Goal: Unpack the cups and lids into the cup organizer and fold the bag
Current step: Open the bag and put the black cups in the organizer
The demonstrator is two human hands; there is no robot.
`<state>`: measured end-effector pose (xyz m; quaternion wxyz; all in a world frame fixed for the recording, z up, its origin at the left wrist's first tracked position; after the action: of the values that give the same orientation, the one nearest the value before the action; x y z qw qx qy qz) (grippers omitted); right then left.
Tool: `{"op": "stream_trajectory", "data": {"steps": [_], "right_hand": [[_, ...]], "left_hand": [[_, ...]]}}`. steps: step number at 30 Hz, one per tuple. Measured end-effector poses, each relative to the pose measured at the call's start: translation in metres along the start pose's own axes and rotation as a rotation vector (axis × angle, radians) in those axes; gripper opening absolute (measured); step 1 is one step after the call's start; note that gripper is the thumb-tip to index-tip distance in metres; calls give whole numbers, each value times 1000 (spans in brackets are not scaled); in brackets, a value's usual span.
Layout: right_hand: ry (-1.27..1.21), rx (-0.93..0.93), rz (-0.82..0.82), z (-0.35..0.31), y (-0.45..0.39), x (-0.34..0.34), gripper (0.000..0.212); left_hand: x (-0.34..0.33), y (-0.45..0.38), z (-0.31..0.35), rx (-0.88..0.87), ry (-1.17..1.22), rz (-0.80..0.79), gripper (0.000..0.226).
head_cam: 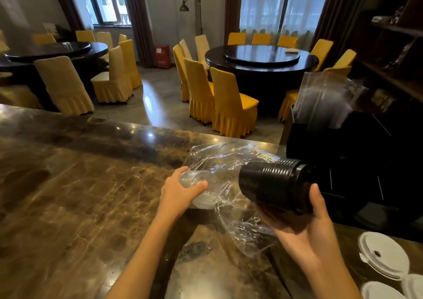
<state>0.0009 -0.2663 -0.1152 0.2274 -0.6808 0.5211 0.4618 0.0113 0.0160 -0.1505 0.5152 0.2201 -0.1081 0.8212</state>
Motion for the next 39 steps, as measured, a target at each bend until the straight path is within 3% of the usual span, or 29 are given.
{"op": "stream_trajectory", "data": {"steps": [4, 6, 9, 11, 14, 16, 18, 20, 23, 24, 26, 28, 31, 32, 34, 36, 39], "right_hand": [[53, 55, 9, -25, 32, 8, 70], [56, 98, 15, -39, 48, 6, 60], [147, 155, 10, -60, 65, 1, 77], [193, 190, 34, -69, 71, -4, 83], [130, 251, 105, -74, 73, 4, 46], [106, 240, 130, -74, 68, 14, 40], [120, 209, 119, -71, 62, 15, 44], [147, 195, 109, -69, 56, 19, 65], [161, 203, 139, -71, 51, 30, 87], [152, 212, 145, -71, 49, 34, 88], [114, 230, 171, -72, 46, 41, 75], [75, 230, 199, -72, 42, 46, 59], [81, 260, 214, -75, 35, 40, 38], [105, 280, 215, -77, 32, 36, 34], [172, 337, 234, -81, 26, 26, 40], [224, 400, 268, -85, 19, 17, 53], [235, 458, 297, -90, 10, 7, 53]], "left_hand": [[10, -2, -9, -68, -33, 60, 81], [21, -4, -21, -40, 55, 83, 68], [32, -6, -52, 256, 445, 47, 44], [37, -6, -68, 387, 530, 64, 37], [47, -4, -83, 390, 445, 179, 40], [49, 0, -85, 355, 457, 207, 47], [49, 4, -78, 328, 500, 219, 50], [51, 12, -71, 338, 572, 278, 46], [44, 44, -72, 495, 760, 465, 33], [31, 59, -70, 557, 806, 473, 28], [-11, 88, -56, 583, 819, 346, 22], [-52, 107, -22, 470, 717, 167, 20], [-88, 113, 68, 49, 508, -87, 9], [-94, 113, 102, -104, 452, -189, 11], [-108, 110, 163, -340, 394, -352, 44], [-131, 103, 202, -434, 323, -458, 69], [-159, 88, 230, -485, 237, -444, 70]]}}
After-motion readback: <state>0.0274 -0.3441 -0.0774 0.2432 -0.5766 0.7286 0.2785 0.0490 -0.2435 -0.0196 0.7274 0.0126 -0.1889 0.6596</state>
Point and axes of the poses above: each hand's wrist, its own y-axis away from the middle knuckle, its own x-axis out of the back of the hand, z = x × y, the point moved 6 cm from there along -y, towards the middle knuckle, and after that the axes turned 2 degrees about -y, right-handed, at the moved point
